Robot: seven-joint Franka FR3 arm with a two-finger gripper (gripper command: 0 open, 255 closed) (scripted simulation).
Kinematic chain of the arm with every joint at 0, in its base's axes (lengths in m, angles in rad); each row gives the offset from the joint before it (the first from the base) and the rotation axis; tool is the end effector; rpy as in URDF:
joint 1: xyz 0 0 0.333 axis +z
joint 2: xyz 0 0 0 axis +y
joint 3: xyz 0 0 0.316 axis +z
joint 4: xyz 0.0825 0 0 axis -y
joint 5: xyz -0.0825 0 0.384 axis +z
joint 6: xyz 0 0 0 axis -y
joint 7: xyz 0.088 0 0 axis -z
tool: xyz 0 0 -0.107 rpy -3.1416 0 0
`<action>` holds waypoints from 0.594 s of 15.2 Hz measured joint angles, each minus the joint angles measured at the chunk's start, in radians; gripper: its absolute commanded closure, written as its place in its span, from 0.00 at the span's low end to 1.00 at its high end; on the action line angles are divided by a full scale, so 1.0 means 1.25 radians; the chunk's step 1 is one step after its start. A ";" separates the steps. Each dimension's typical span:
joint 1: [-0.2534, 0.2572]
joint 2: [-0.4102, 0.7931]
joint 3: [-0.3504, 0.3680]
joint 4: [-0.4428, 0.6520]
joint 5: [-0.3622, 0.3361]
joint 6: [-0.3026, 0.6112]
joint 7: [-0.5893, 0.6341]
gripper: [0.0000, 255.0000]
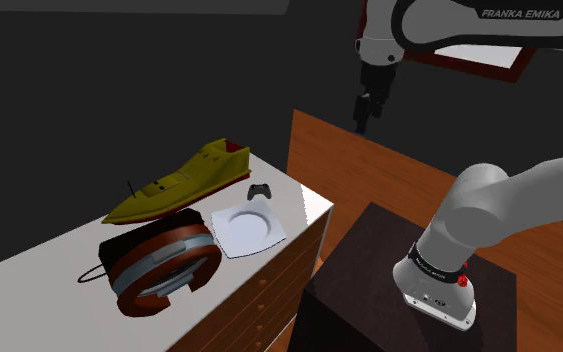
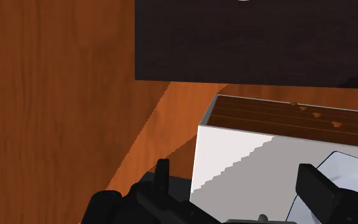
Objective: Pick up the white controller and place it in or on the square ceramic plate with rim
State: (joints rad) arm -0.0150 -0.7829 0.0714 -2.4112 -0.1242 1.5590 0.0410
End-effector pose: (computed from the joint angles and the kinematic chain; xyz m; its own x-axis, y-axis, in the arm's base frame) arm 0.3043 0.0091 0.5635 0.9980 -0.0098 -0.0631 0.0015 -0.9844 0.1762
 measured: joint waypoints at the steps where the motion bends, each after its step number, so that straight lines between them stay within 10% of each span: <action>1: 0.000 0.000 0.000 0.000 0.000 0.000 0.000 0.00; 9: 0.014 0.136 0.019 -0.045 -0.008 0.194 0.008 0.00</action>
State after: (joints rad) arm 0.0031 -0.6125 0.0948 -2.4670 -0.1337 1.8016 0.0512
